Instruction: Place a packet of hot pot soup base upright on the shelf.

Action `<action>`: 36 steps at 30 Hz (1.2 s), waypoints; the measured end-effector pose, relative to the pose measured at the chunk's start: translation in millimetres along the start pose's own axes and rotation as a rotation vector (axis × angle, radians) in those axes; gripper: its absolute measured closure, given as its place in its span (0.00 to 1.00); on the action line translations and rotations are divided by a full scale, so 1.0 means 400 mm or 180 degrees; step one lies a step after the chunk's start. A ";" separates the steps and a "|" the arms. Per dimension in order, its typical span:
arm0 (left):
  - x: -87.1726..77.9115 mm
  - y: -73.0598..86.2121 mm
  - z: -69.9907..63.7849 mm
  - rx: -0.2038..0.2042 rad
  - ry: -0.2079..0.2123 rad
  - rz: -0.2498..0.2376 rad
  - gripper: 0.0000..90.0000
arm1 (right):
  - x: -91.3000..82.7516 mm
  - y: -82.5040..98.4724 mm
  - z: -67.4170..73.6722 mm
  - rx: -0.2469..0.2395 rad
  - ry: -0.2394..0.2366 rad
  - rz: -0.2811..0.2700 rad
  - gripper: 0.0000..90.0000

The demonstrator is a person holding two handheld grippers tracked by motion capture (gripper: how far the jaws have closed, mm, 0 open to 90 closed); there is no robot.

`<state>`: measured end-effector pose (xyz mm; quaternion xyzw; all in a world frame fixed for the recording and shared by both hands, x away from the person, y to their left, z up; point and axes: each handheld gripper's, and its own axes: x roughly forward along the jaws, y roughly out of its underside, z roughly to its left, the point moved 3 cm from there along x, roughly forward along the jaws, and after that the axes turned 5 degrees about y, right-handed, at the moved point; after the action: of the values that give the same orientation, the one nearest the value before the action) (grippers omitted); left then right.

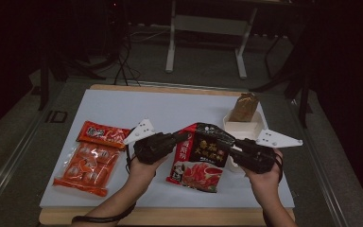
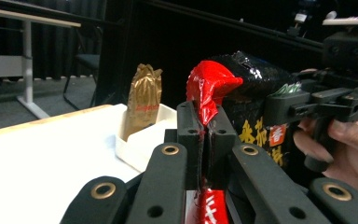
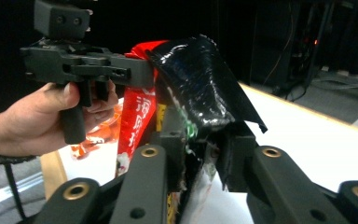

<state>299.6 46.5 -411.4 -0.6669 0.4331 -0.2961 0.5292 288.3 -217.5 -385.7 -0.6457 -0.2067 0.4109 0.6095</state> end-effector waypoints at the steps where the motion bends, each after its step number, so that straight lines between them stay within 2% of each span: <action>1: -0.002 -0.002 0.004 -0.0002 0.0046 0.0005 0.97 | 0.000 -0.003 0.000 -0.0013 -0.0001 0.0020 0.84; 2: -0.001 -0.003 0.002 0.0030 0.0000 0.0030 0.97 | 0.001 -0.008 -0.002 -0.0061 -0.0035 0.0011 0.85; 4: -0.001 -0.004 0.005 0.0014 0.0024 0.0071 0.97 | 0.003 -0.011 -0.005 -0.0043 -0.0051 0.0049 0.85; 6: 0.000 -0.006 0.001 0.0049 -0.0013 0.0082 0.97 | 0.003 -0.014 -0.007 -0.0067 -0.0058 0.0067 0.86; 9: -0.001 -0.012 0.000 0.0071 0.0030 0.0122 0.95 | -0.001 -0.019 -0.010 -0.0056 -0.0102 0.0062 0.86; 10: -0.001 -0.014 0.000 0.0028 0.0048 0.0124 0.93 | -0.003 -0.022 -0.010 -0.0077 -0.0104 0.0068 0.86; 13: -0.002 -0.019 0.004 -0.0041 0.0157 0.0128 0.84 | -0.012 -0.035 -0.012 -0.0175 -0.0084 0.0071 0.86; 17: -0.008 -0.027 0.003 -0.0019 0.0160 0.0130 0.68 | -0.020 -0.049 -0.014 -0.0280 -0.0035 0.0060 0.86; 22: -0.020 -0.033 -0.003 0.0081 0.0173 0.0194 0.56 | -0.032 -0.063 -0.033 -0.0250 -0.0051 -0.0002 0.86; 27: -0.032 -0.030 -0.005 0.0103 0.0183 0.0250 0.44 | -0.043 -0.085 -0.049 -0.0284 -0.0003 -0.0086 0.86; 28: -0.035 -0.028 -0.006 0.0107 0.0232 0.0255 0.41 | -0.045 -0.090 -0.052 -0.0285 0.0006 -0.0093 0.86; 29: -0.037 -0.025 -0.006 0.0106 0.0312 0.0272 0.38 | -0.047 -0.094 -0.056 -0.0311 0.0023 -0.0095 0.86; 31: -0.039 -0.022 -0.005 0.0094 0.0259 0.0307 0.30 | -0.048 -0.098 -0.061 -0.0328 0.0020 -0.0118 0.86; 32: -0.042 -0.017 -0.005 0.0064 0.0319 0.0288 0.30 | -0.049 -0.102 -0.066 -0.0313 0.0014 -0.0134 0.86; 34: -0.042 -0.009 -0.004 0.0049 0.0279 0.0383 0.18 | -0.052 -0.113 -0.082 -0.0299 0.0009 -0.0163 0.86; 36: -0.045 -0.001 -0.001 0.0046 0.0278 0.0431 0.16 | -0.054 -0.122 -0.092 -0.0305 0.0022 -0.0183 0.86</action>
<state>291.1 62.5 -409.9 -0.6188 0.4977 -0.2915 0.5334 316.0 -248.7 -336.0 -0.6694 -0.2425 0.3807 0.5901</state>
